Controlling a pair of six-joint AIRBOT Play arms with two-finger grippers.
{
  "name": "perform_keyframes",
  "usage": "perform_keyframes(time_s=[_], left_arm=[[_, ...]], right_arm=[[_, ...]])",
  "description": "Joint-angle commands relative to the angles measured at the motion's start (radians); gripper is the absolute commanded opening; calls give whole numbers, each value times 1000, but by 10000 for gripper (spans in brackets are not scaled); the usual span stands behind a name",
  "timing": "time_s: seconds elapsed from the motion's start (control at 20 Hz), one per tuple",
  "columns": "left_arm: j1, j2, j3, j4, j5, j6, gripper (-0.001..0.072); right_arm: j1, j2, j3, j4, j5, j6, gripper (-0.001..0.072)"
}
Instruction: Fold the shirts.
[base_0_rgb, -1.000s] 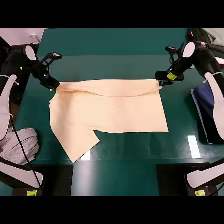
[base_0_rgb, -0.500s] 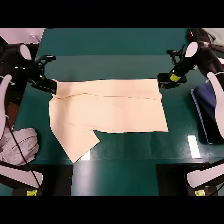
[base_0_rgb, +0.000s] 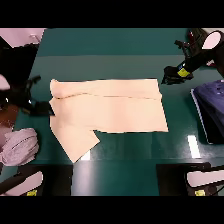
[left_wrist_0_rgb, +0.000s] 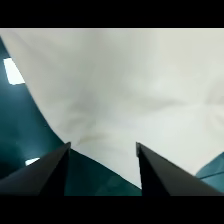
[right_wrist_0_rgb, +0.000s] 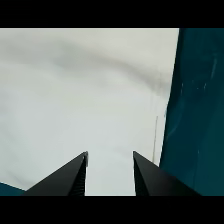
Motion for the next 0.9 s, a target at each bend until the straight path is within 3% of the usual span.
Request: perform_keyframes(time_s=[0.0, 0.25, 0.55, 0.85], left_arm=[[17, 180, -328, -174, 58, -11, 485], [17, 241, -491, -198, 58, -59, 485], [17, 241, -497, -92, 47, -89, 484], [17, 240, -497, -98, 138, -91, 484]], right_arm=[[15, 8, 0, 13, -5, -12, 323], [22, 8, 0, 27, 0, -26, 323], [22, 8, 0, 27, 3, -26, 324], [22, 8, 0, 27, 5, -26, 323]])
